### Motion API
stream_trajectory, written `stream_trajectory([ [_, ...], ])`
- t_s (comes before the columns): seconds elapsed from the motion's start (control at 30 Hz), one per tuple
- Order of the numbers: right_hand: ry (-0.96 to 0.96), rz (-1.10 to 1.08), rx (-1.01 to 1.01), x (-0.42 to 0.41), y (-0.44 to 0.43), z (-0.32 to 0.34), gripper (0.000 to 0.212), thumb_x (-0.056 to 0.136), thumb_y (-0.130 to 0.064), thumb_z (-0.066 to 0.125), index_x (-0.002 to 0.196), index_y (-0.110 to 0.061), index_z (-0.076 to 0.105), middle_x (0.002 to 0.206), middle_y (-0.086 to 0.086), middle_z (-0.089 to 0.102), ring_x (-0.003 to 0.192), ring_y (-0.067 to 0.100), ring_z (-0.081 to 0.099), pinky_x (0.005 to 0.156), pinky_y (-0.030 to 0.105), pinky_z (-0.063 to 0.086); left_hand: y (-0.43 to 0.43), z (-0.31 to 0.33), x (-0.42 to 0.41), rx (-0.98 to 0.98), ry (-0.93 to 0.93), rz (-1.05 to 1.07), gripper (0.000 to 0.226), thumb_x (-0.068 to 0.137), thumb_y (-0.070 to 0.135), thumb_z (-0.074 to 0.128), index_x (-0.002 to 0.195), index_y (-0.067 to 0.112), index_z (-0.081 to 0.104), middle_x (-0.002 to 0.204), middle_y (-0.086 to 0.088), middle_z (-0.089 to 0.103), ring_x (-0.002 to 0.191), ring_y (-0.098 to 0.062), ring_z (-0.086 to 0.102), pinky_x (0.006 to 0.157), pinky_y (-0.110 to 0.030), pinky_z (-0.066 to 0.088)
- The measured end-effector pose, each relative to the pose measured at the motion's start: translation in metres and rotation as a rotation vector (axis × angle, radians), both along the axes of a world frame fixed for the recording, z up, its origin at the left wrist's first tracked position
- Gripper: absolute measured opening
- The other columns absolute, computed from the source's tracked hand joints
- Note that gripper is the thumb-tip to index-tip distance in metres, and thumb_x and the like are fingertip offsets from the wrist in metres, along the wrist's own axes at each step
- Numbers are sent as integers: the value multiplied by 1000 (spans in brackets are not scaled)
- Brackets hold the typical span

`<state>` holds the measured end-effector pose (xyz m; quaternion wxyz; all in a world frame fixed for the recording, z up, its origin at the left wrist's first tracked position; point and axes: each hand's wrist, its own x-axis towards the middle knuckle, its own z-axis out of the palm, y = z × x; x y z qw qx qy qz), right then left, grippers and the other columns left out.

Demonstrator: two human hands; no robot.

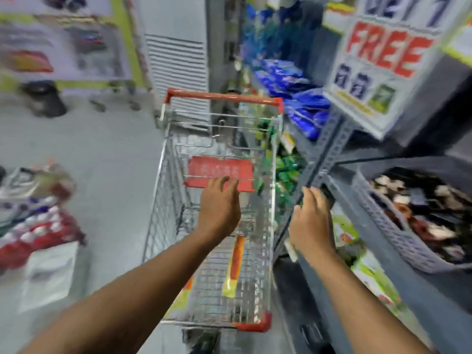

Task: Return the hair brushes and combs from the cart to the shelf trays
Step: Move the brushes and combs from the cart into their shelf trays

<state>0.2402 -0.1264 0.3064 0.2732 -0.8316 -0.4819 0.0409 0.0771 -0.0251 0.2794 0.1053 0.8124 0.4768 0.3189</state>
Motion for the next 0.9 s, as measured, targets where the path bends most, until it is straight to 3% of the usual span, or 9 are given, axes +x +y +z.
stream_trajectory([
  [0.2,178,153,-109,-64,81,-58,45,86,-5,45,131,-4,40,133,19,43,116,36,45,92,37,38,56,-71,-83,-262,112,242,26,87,14,48,107,3,62,113,-29,58,101,-44,56,84,-48,51],
  [0.3,269,173,-252,-84,108,-102,48,85,-8,49,132,-4,37,132,22,41,118,37,43,93,39,38,72,-118,-106,-480,151,295,28,88,14,50,112,6,59,109,-28,59,98,-45,57,81,-46,50],
  [0.37,318,167,-384,-94,119,-139,46,87,-12,47,131,-3,37,131,23,43,117,38,45,92,41,40,77,-156,-113,-687,183,310,32,90,15,50,120,6,55,116,-29,57,105,-45,56,87,-45,48],
  [0.47,430,65,-593,-102,119,-194,50,90,-20,50,135,-9,34,129,23,48,108,38,53,75,36,41,71,-208,-116,-966,178,339,41,92,19,52,130,6,51,131,-28,54,120,-41,51,99,-40,41],
  [0.53,494,-13,-722,-102,117,-235,50,86,-19,57,132,-9,40,124,23,54,106,38,55,72,33,40,63,-244,-112,-1102,190,347,44,92,19,53,133,5,49,137,-25,52,125,-37,48,102,-36,37],
  [0.6,500,-83,-806,-98,110,-261,41,83,-17,60,121,-4,49,121,22,57,106,39,56,77,35,44,51,-265,-108,-1176,195,397,38,90,19,54,126,5,55,129,-24,58,117,-36,55,93,-36,42],
  [0.7,468,-144,-939,-93,104,-302,48,84,-18,57,127,-1,44,130,22,51,112,40,54,87,39,47,42,-292,-101,-1203,196,542,27,91,20,52,112,8,63,109,-19,65,95,-35,64,74,-39,49],
  [0.8,469,-219,-1002,-95,102,-325,64,84,-24,62,135,-3,31,132,25,47,115,43,50,90,44,46,37,-307,-96,-1171,341,538,21,90,12,51,107,4,62,105,-19,62,91,-35,63,77,-44,54],
  [0.9,456,-275,-991,-99,103,-341,66,83,-24,65,135,-3,31,132,26,44,113,44,51,89,47,47,35,-315,-96,-1154,423,537,23,93,15,51,113,5,57,110,-19,59,100,-36,59,84,-47,51],
])
